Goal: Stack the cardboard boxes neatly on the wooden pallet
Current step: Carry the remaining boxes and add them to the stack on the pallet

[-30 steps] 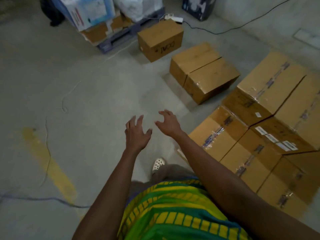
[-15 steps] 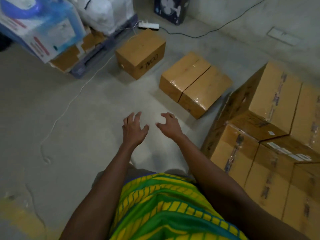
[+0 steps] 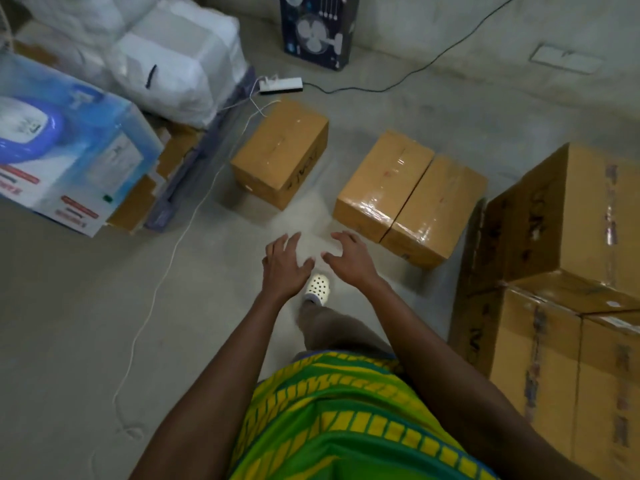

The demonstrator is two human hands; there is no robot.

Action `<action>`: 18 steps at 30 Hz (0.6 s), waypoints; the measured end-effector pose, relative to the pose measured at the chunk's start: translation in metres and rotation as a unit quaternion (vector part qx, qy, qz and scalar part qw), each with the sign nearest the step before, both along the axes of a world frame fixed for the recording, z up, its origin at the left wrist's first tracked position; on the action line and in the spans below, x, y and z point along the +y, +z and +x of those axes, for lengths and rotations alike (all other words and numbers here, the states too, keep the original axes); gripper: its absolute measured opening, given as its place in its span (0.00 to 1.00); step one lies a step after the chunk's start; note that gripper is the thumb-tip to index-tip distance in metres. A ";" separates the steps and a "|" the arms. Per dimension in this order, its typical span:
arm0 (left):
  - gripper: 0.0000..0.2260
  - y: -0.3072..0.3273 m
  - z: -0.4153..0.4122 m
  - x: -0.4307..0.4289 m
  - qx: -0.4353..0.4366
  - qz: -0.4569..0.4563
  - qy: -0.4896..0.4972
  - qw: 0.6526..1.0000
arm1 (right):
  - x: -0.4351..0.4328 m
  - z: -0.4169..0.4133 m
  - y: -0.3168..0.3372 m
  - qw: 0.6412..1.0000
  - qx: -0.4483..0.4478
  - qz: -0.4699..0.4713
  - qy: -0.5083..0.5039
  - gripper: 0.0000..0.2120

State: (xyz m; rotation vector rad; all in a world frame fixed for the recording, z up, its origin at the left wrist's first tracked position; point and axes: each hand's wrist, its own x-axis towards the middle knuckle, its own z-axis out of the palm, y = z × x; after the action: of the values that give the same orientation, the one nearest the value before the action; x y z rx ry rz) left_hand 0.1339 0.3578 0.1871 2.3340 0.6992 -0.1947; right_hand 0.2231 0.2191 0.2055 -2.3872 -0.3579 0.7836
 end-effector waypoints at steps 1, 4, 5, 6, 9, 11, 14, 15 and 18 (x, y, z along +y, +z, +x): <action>0.30 -0.002 0.015 0.017 0.002 0.000 0.000 1.000 | 0.017 0.020 -0.001 1.000 0.007 0.000 0.004 0.28; 0.30 -0.002 0.060 0.069 0.005 -0.002 0.014 1.000 | 0.068 0.086 0.007 0.999 0.042 0.020 -0.001 0.28; 0.30 -0.001 0.076 0.087 0.006 0.000 0.026 1.000 | 0.087 0.109 0.012 0.999 0.043 0.026 -0.002 0.28; 0.29 0.000 0.092 0.105 0.005 0.004 0.038 0.999 | 0.104 0.131 0.016 0.999 0.036 0.032 -0.002 0.27; 0.28 0.006 0.132 0.152 0.008 0.001 0.084 0.996 | 0.151 0.177 0.023 0.999 0.014 0.038 -0.010 0.25; 0.28 0.005 0.151 0.177 0.012 -0.014 0.104 0.994 | 0.172 0.192 0.023 0.999 0.029 0.022 -0.002 0.25; 0.29 0.000 0.186 0.217 0.018 -0.037 0.113 0.993 | 0.199 0.216 0.013 0.998 0.061 0.000 0.022 0.26; 0.29 -0.003 0.199 0.232 0.025 -0.043 0.110 0.993 | 0.209 0.227 0.009 0.997 0.073 -0.004 0.019 0.26; 0.32 -0.018 0.244 0.280 0.061 -0.060 0.077 0.993 | 0.245 0.265 -0.009 0.995 0.096 -0.008 -0.029 0.26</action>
State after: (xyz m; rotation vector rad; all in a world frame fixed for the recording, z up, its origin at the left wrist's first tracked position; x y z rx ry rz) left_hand 0.3776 0.6376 0.1695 2.1572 0.8995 -0.3030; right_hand 0.4879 0.4646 0.1963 -2.3026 -0.2032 0.9818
